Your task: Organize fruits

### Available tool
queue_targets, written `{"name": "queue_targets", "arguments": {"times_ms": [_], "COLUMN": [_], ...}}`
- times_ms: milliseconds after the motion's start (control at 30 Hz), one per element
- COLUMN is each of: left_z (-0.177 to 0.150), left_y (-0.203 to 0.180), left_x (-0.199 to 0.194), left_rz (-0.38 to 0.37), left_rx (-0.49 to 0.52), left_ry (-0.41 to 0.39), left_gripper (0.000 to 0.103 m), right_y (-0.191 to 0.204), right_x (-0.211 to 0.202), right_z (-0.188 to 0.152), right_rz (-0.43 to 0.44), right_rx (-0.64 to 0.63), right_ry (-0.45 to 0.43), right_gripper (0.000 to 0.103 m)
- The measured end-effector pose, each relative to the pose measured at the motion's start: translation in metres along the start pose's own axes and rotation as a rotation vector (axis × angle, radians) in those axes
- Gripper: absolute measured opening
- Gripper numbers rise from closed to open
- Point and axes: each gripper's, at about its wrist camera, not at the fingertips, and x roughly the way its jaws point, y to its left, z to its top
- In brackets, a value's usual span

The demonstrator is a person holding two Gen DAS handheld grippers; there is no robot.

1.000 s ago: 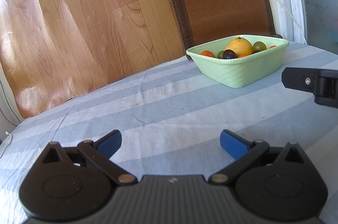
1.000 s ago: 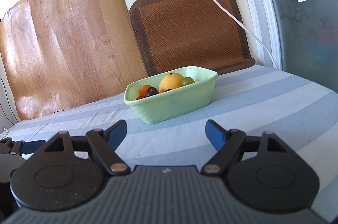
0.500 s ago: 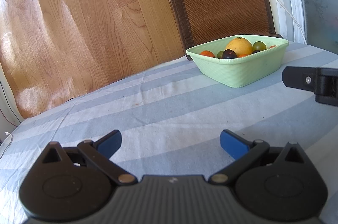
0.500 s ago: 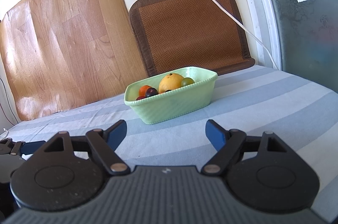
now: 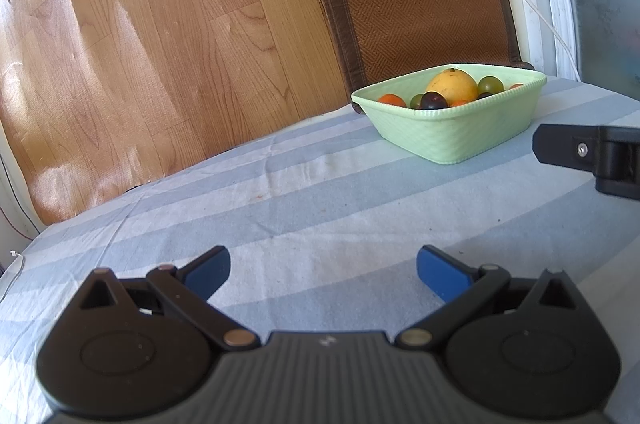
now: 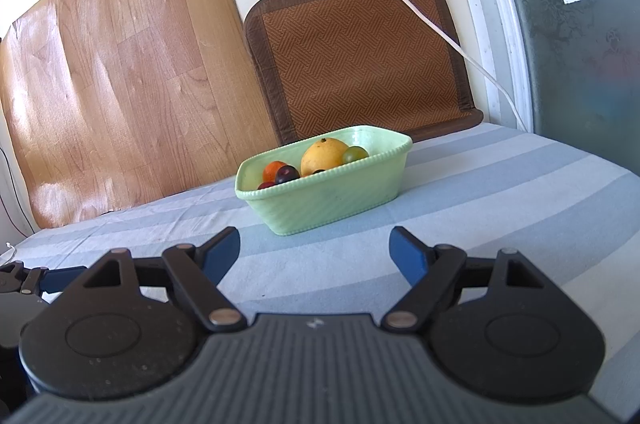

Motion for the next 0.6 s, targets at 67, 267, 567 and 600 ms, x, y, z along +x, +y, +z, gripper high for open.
{"name": "queue_targets", "arguments": {"times_ms": [67, 267, 567, 600], "left_z": [-0.0002, 0.0005, 0.0003, 0.0003], "left_y": [0.0001, 0.0, 0.0007, 0.0008], "left_x": [0.0001, 0.0001, 0.0001, 0.0001], "left_rz": [-0.001, -0.001, -0.002, -0.003], "left_rx": [0.001, 0.001, 0.002, 0.002], "left_ry": [0.0, 0.0, 0.0, 0.0], "left_gripper": [0.103, 0.103, 0.103, 0.103], "right_y": [-0.0001, 0.0, 0.0002, -0.0001], "right_x": [0.0, 0.0001, 0.0001, 0.0], "right_z": [0.0, 0.0005, 0.0009, 0.0007], "right_rz": [0.0, 0.0, 0.0, 0.0], "right_rx": [0.0, 0.001, 0.002, 0.002], "right_ry": [0.0, -0.001, -0.003, -0.002], "right_gripper": [0.084, 0.084, 0.084, 0.084]}}
